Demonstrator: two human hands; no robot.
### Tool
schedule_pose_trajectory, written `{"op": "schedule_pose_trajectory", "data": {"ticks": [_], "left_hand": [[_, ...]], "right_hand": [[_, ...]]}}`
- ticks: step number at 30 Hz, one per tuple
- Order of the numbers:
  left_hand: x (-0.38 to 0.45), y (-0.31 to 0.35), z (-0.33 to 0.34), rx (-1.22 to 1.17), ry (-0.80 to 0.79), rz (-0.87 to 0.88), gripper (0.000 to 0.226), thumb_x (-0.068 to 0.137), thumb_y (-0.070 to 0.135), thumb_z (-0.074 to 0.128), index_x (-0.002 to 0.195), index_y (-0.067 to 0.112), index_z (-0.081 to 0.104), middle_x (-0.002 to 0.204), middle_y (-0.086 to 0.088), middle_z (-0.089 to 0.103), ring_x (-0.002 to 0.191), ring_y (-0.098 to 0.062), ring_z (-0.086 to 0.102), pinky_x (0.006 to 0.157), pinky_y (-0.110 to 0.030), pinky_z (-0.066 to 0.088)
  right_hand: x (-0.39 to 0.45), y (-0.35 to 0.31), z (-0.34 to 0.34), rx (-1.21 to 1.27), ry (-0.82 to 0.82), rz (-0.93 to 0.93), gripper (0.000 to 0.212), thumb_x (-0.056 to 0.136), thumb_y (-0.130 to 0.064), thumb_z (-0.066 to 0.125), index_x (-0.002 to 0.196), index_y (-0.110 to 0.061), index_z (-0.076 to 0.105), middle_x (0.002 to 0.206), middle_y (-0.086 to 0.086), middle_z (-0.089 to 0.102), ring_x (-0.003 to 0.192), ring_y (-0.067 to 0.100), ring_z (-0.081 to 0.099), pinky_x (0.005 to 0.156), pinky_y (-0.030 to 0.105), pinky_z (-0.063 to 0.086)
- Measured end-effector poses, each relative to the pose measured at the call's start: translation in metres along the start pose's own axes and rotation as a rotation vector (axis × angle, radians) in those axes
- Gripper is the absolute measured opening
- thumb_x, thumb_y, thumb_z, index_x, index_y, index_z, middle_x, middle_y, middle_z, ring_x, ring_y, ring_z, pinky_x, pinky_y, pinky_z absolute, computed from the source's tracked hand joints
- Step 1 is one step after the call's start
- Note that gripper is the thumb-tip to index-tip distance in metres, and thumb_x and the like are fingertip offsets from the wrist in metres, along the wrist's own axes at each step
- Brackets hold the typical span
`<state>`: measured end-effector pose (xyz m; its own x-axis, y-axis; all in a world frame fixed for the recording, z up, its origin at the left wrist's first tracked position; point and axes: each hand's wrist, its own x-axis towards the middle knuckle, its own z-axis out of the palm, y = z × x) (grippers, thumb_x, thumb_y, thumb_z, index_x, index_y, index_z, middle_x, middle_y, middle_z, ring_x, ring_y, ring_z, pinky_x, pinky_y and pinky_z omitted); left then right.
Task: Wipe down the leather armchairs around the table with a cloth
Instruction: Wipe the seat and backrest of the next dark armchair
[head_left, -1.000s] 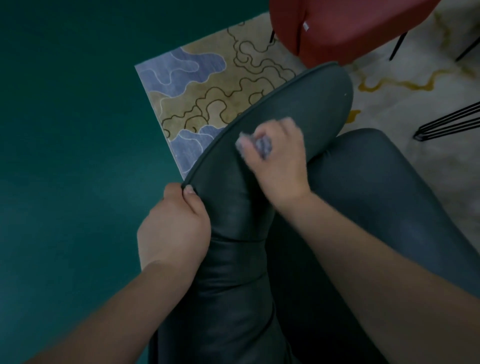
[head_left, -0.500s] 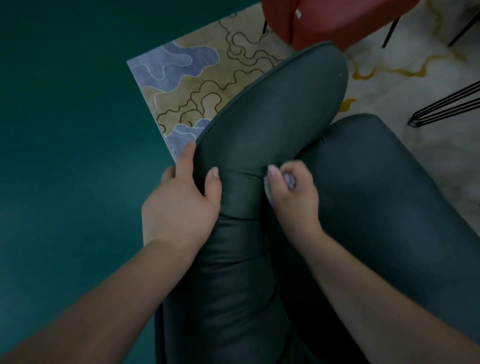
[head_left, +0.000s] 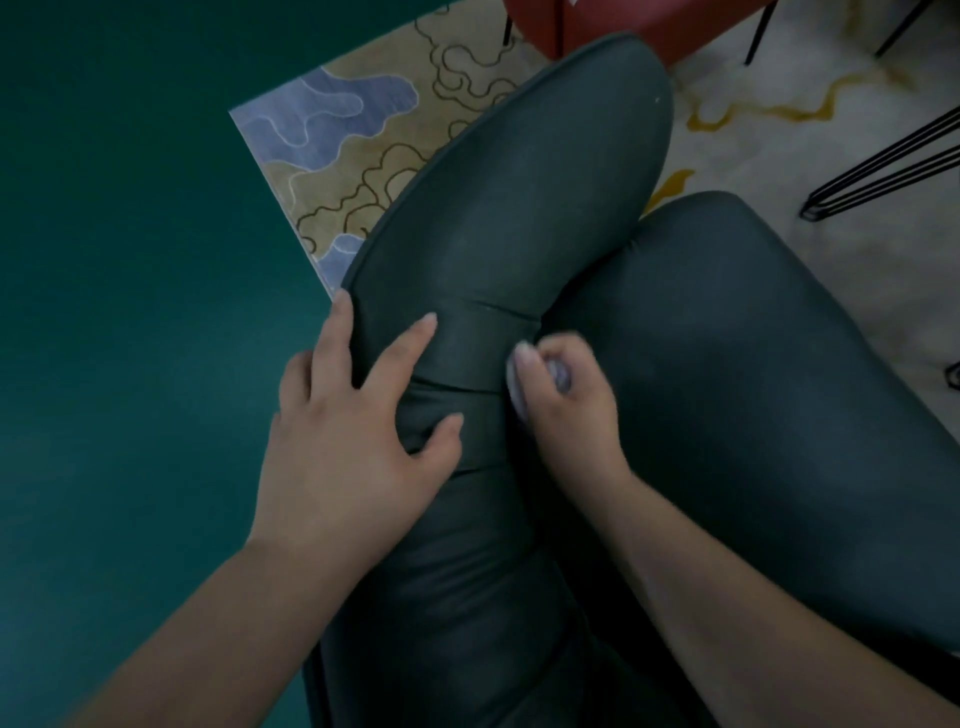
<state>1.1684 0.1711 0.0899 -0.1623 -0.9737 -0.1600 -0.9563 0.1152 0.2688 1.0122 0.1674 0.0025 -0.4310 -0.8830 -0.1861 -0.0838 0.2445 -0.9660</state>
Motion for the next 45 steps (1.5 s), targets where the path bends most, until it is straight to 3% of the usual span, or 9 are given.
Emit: {"op": "schedule_pose_trajectory", "data": {"ticks": [3, 7, 16, 19, 22, 30, 37, 42, 45], "left_hand": [[0.002, 0.0, 0.002, -0.067, 0.022, -0.033, 0.066, 0.079, 0.056, 0.051, 0.141, 0.054, 0.028, 0.16, 0.002, 0.005, 0.137, -0.033, 0.021, 0.109, -0.044, 0.029], [0.001, 0.001, 0.004, -0.067, 0.058, -0.041, 0.065, 0.079, 0.052, 0.053, 0.14, 0.054, 0.03, 0.16, 0.004, 0.006, 0.138, -0.031, 0.021, 0.107, -0.045, 0.031], [0.001, 0.002, 0.006, -0.015, 0.038, -0.042, 0.066, 0.082, 0.053, 0.051, 0.142, 0.053, 0.024, 0.16, 0.001, 0.003, 0.136, -0.033, 0.02, 0.108, -0.046, 0.03], [0.003, 0.003, 0.006, -0.007, 0.034, -0.043, 0.065, 0.081, 0.053, 0.051, 0.142, 0.053, 0.025, 0.16, 0.0, 0.005, 0.136, -0.035, 0.021, 0.108, -0.047, 0.03], [0.003, 0.001, 0.007, -0.01, 0.043, -0.044, 0.064, 0.08, 0.054, 0.048, 0.141, 0.052, 0.027, 0.16, 0.0, 0.006, 0.136, -0.034, 0.021, 0.107, -0.047, 0.03], [0.003, -0.001, 0.009, -0.019, 0.066, -0.032, 0.064, 0.078, 0.055, 0.046, 0.14, 0.051, 0.03, 0.159, 0.0, 0.007, 0.135, -0.033, 0.024, 0.104, -0.047, 0.034], [0.003, -0.002, 0.01, -0.041, 0.071, -0.032, 0.063, 0.081, 0.052, 0.052, 0.14, 0.053, 0.029, 0.16, 0.003, 0.006, 0.136, -0.03, 0.022, 0.104, -0.045, 0.034], [0.003, -0.001, 0.01, -0.038, 0.074, -0.031, 0.063, 0.079, 0.055, 0.046, 0.14, 0.053, 0.029, 0.159, 0.002, 0.007, 0.135, -0.031, 0.023, 0.104, -0.046, 0.035], [0.003, 0.0, 0.009, -0.049, 0.07, -0.033, 0.061, 0.082, 0.053, 0.05, 0.14, 0.054, 0.028, 0.16, 0.003, 0.005, 0.136, -0.03, 0.021, 0.106, -0.046, 0.033]], "right_hand": [[0.019, -0.031, 0.017, 0.008, 0.048, -0.208, 0.017, 0.087, -0.035, 0.062, 0.075, -0.029, 0.052, 0.08, 0.002, 0.055, 0.079, 0.016, 0.056, 0.075, 0.033, 0.048], [0.007, -0.025, 0.033, -0.121, 0.06, -0.385, 0.025, 0.082, -0.038, 0.061, 0.086, -0.014, 0.058, 0.086, -0.014, 0.042, 0.085, 0.018, 0.051, 0.078, 0.036, 0.046], [0.01, 0.013, 0.0, -0.087, 0.085, 0.186, 0.023, 0.09, -0.039, 0.059, 0.074, -0.028, 0.047, 0.102, 0.019, 0.059, 0.076, 0.011, 0.052, 0.059, 0.008, 0.037], [0.022, -0.025, 0.004, -0.026, 0.126, -0.049, 0.017, 0.087, -0.041, 0.061, 0.081, -0.027, 0.053, 0.101, 0.012, 0.056, 0.084, 0.011, 0.055, 0.072, 0.011, 0.042], [0.022, -0.046, 0.026, -0.128, -0.04, -0.321, 0.009, 0.082, -0.033, 0.068, 0.088, -0.026, 0.067, 0.102, -0.003, 0.047, 0.099, 0.017, 0.052, 0.09, 0.029, 0.045], [0.028, -0.024, 0.024, -0.137, -0.044, -0.395, 0.011, 0.083, -0.033, 0.067, 0.089, -0.025, 0.071, 0.099, 0.001, 0.045, 0.099, 0.026, 0.051, 0.091, 0.031, 0.045], [0.031, 0.003, 0.0, -0.092, -0.066, -0.269, 0.013, 0.085, -0.014, 0.069, 0.088, -0.027, 0.066, 0.099, 0.0, 0.046, 0.094, 0.004, 0.05, 0.086, 0.007, 0.038], [0.036, 0.008, -0.003, -0.043, -0.058, -0.125, 0.018, 0.087, -0.01, 0.067, 0.084, -0.028, 0.065, 0.102, 0.006, 0.052, 0.09, -0.002, 0.053, 0.082, 0.004, 0.038], [0.049, 0.023, -0.014, -0.154, -0.086, -0.003, 0.01, 0.089, -0.022, 0.065, 0.081, -0.028, 0.066, 0.095, 0.007, 0.06, 0.08, 0.006, 0.057, 0.073, 0.013, 0.042]]}}
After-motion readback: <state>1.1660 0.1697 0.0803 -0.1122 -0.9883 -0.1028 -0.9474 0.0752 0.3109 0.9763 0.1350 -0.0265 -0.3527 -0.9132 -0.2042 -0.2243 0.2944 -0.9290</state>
